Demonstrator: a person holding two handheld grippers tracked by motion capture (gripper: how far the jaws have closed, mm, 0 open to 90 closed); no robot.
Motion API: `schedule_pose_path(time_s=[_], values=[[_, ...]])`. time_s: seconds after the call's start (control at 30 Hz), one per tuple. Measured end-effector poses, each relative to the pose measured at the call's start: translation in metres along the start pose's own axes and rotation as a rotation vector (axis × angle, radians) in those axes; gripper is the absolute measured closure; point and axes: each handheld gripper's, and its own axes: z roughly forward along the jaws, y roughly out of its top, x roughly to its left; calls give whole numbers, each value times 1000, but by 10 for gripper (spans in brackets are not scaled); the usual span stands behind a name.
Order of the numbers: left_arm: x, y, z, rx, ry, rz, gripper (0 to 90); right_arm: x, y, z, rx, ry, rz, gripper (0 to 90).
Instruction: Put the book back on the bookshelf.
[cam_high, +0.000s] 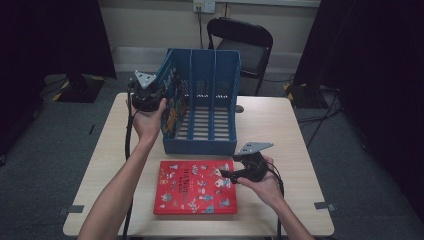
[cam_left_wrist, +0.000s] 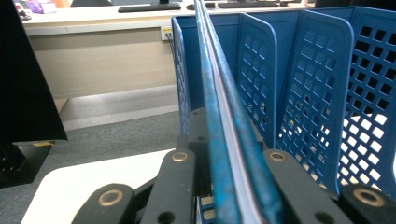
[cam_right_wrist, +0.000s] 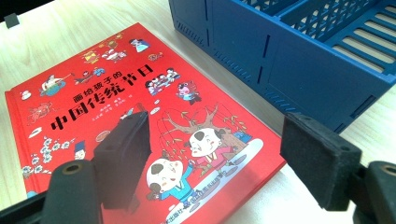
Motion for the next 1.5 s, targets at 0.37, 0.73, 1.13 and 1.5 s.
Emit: schedule_pose_path(time_s=[0.37, 0.73, 1.13, 1.5], values=[[9, -4, -2, -10, -1, -50, 801, -1, -1, 1, 9, 0, -2, 239], [21, -26, -12, 18, -130, -83, 684, 1, -1, 4, 30, -4, -13, 237], [30, -64, -26, 46, -268, -84, 713, 2, 0, 8, 39, -2, -14, 230], [32, -96, -30, 122, -332, -60, 727, 3, -1, 10, 52, 6, -14, 228]])
